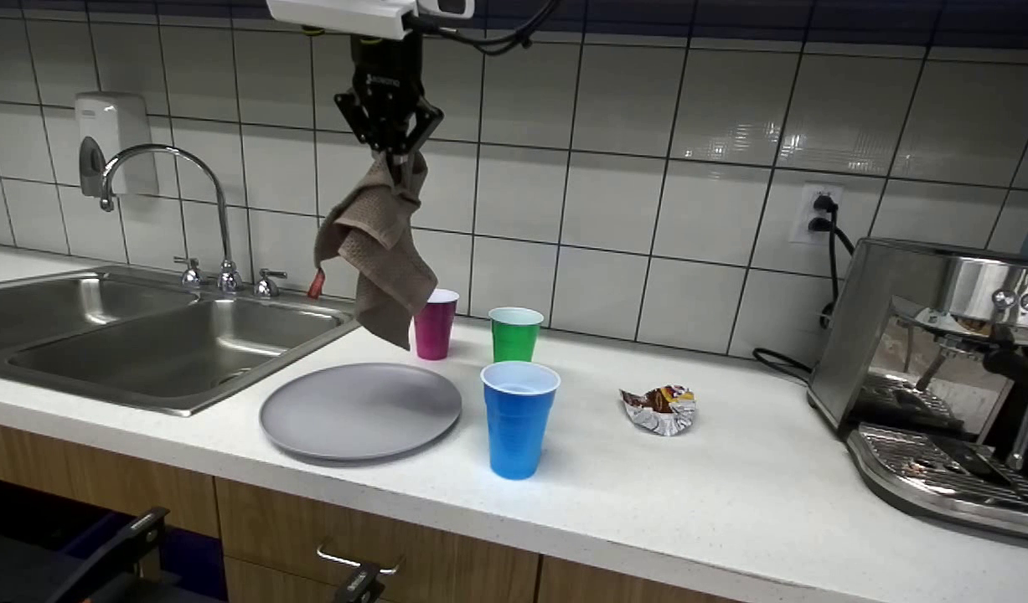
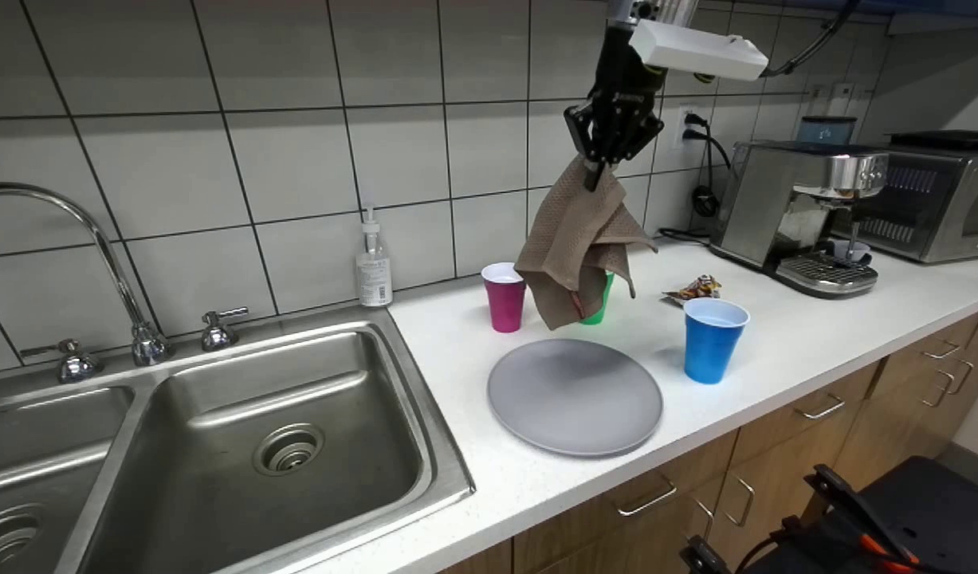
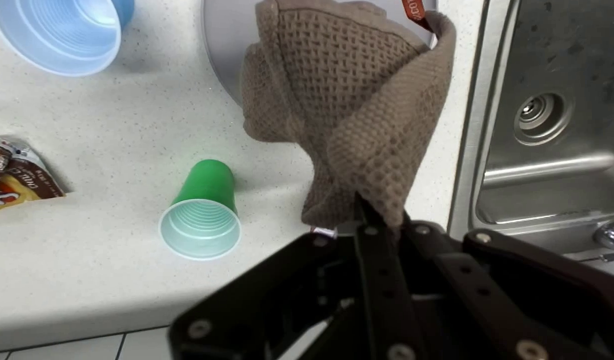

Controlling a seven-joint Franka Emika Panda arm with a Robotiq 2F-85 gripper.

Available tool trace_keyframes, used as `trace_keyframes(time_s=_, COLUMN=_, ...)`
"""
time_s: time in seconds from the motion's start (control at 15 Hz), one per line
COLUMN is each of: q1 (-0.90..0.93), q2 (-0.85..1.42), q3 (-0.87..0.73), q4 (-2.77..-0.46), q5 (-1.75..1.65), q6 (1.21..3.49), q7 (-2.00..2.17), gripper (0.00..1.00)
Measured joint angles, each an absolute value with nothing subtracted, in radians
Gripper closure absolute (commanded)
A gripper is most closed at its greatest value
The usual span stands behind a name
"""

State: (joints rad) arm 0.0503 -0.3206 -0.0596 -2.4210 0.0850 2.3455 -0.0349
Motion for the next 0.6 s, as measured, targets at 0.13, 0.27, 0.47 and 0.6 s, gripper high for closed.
trace_keyframes(time_s=0.13, q1=0.049, q2=-0.342, q3=-0.071, q4=-2.425, q5=0.085, q6=2.345, q7=-0.039, gripper=0.99)
trace_keyframes(time_s=0.27, q1=0.046, q2=-0.359, q3=-0.082, q4=-2.428, q5=0.085, q6=2.345, q7=-0.044, gripper=0.99)
trace_keyframes(time_s=0.47, q1=0.031, q2=-0.379, q3=-0.095, q4=-2.431, q5=0.085, q6=2.345, q7=-0.055, gripper=0.99)
trace_keyframes(time_s=0.6, q1=0.018, q2=-0.388, q3=-0.104, q4=-2.432, q5=0.085, q6=2.345, q7=-0.061, gripper=0.99)
